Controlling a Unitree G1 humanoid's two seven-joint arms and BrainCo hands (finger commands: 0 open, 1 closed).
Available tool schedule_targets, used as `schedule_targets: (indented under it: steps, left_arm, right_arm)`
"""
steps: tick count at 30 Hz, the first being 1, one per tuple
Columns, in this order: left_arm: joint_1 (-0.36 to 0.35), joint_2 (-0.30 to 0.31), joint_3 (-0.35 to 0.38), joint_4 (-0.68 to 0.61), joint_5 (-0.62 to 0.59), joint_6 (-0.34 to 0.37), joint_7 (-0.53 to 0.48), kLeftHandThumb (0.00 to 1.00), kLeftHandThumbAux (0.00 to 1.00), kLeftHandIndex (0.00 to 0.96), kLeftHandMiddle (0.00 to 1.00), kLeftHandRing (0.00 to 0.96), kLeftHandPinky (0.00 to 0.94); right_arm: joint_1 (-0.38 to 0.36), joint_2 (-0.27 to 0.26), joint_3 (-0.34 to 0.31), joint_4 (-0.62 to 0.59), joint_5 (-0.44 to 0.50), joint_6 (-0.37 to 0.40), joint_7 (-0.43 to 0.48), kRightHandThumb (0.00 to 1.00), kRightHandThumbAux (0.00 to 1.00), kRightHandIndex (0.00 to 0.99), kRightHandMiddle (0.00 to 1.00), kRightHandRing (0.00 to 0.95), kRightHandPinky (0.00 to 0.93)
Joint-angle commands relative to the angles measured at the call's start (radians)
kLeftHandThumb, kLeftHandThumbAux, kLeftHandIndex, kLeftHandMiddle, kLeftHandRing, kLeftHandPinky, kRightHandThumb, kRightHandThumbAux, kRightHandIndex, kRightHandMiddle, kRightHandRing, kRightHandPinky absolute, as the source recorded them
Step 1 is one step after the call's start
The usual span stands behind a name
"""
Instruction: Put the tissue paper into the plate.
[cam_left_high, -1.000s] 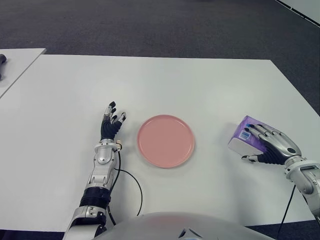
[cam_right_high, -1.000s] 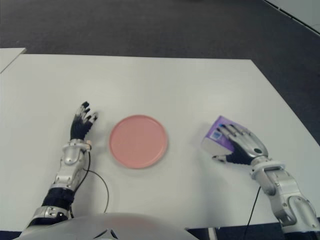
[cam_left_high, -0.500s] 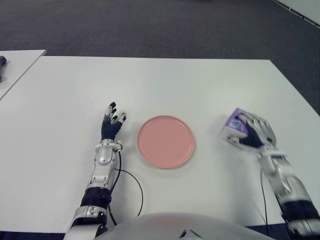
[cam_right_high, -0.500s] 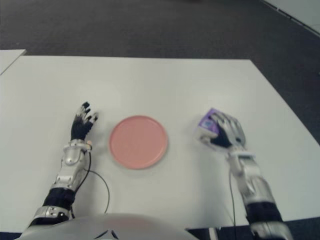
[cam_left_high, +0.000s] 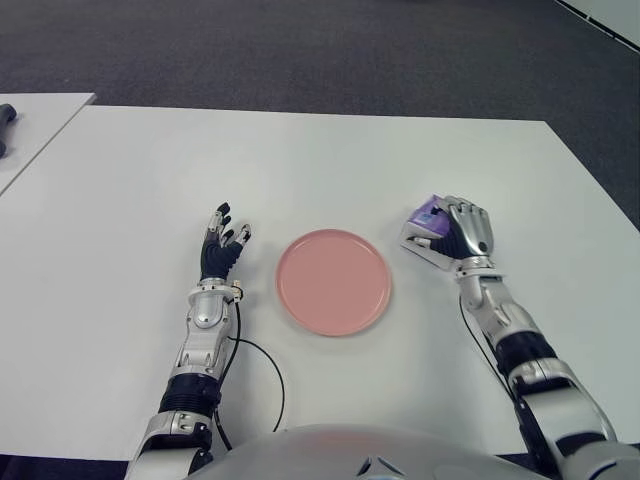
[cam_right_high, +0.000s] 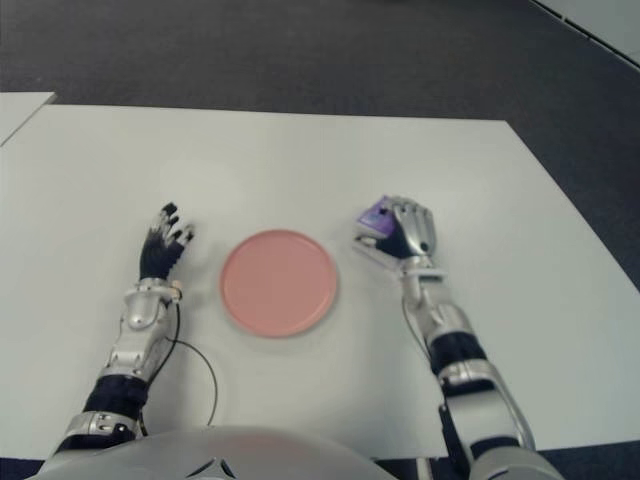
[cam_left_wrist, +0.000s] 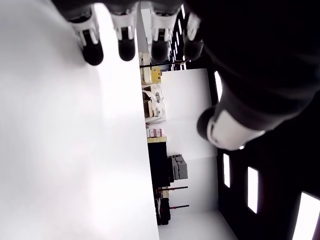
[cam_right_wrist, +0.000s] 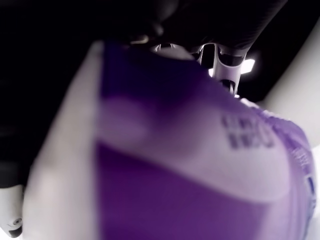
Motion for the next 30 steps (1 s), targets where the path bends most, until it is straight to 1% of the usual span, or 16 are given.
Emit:
schedule_targets:
  steps: [1, 4, 5, 6, 7, 10, 16, 18, 19, 22, 30]
  left_arm:
    - [0.014, -0.007, -0.013, 0.021, 0.009, -0.006, -0.003, 0.011, 0.692, 0.0, 0.0, 0.0, 0.0]
    - [0.013, -0.007, -0.013, 0.023, 0.01, -0.006, 0.0, 0.011, 0.689, 0.0, 0.0, 0.0, 0.0]
    - [0.013, -0.007, -0.013, 0.024, 0.011, -0.008, 0.001, 0.011, 0.687, 0.0, 0.0, 0.0, 0.0]
    - [0.013, -0.007, -0.013, 0.025, 0.012, -0.009, 0.002, 0.011, 0.685, 0.0, 0.0, 0.0, 0.0]
    - [0.013, -0.007, -0.014, 0.027, 0.013, -0.012, 0.003, 0.011, 0.683, 0.0, 0.0, 0.0, 0.0]
    - [0.016, -0.006, -0.015, 0.024, 0.009, -0.018, -0.003, 0.012, 0.683, 0.0, 0.0, 0.0, 0.0]
    - [0.018, -0.007, -0.015, 0.016, 0.008, -0.006, 0.001, 0.012, 0.69, 0.0, 0.0, 0.0, 0.0]
    - [0.019, -0.006, -0.015, 0.015, 0.008, -0.005, 0.002, 0.012, 0.691, 0.0, 0.0, 0.0, 0.0]
    - [0.019, -0.005, -0.014, 0.016, 0.007, -0.005, 0.002, 0.012, 0.69, 0.0, 0.0, 0.0, 0.0]
    - [0.018, -0.004, -0.014, 0.018, 0.007, -0.006, 0.002, 0.013, 0.691, 0.0, 0.0, 0.0, 0.0]
    - [0.02, 0.0, -0.011, 0.016, 0.004, 0.003, -0.002, 0.01, 0.711, 0.0, 0.0, 0.0, 0.0]
  right_arm:
    - [0.023, 0.013, 0.078, 0.144, 0.007, -0.057, -0.02, 0.98, 0.622, 0.81, 0.499, 0.775, 0.609]
    - [0.011, 0.01, 0.098, 0.174, 0.016, -0.079, -0.047, 0.981, 0.622, 0.804, 0.5, 0.76, 0.615]
    - [0.009, 0.01, 0.104, 0.182, 0.019, -0.086, -0.056, 0.985, 0.629, 0.797, 0.505, 0.71, 0.579]
    - [0.006, 0.009, 0.11, 0.19, 0.023, -0.091, -0.063, 0.99, 0.641, 0.786, 0.512, 0.638, 0.527]
    - [0.004, 0.008, 0.117, 0.197, 0.026, -0.096, -0.071, 0.994, 0.648, 0.78, 0.517, 0.592, 0.494]
    - [-0.004, 0.01, 0.139, 0.22, 0.019, -0.099, -0.115, 0.998, 0.657, 0.769, 0.524, 0.547, 0.448]
    - [-0.015, 0.013, 0.176, 0.254, 0.019, -0.081, -0.166, 0.999, 0.662, 0.763, 0.543, 0.551, 0.412]
    - [-0.016, 0.015, 0.185, 0.265, 0.024, -0.078, -0.176, 0.999, 0.662, 0.762, 0.542, 0.551, 0.412]
    - [-0.016, 0.015, 0.188, 0.269, 0.027, -0.077, -0.181, 1.0, 0.663, 0.764, 0.522, 0.525, 0.418]
    - [-0.015, 0.018, 0.197, 0.268, 0.033, -0.08, -0.198, 1.0, 0.665, 0.772, 0.501, 0.494, 0.422]
    - [-0.014, 0.016, 0.216, 0.258, 0.045, -0.098, -0.232, 1.0, 0.665, 0.778, 0.494, 0.479, 0.429]
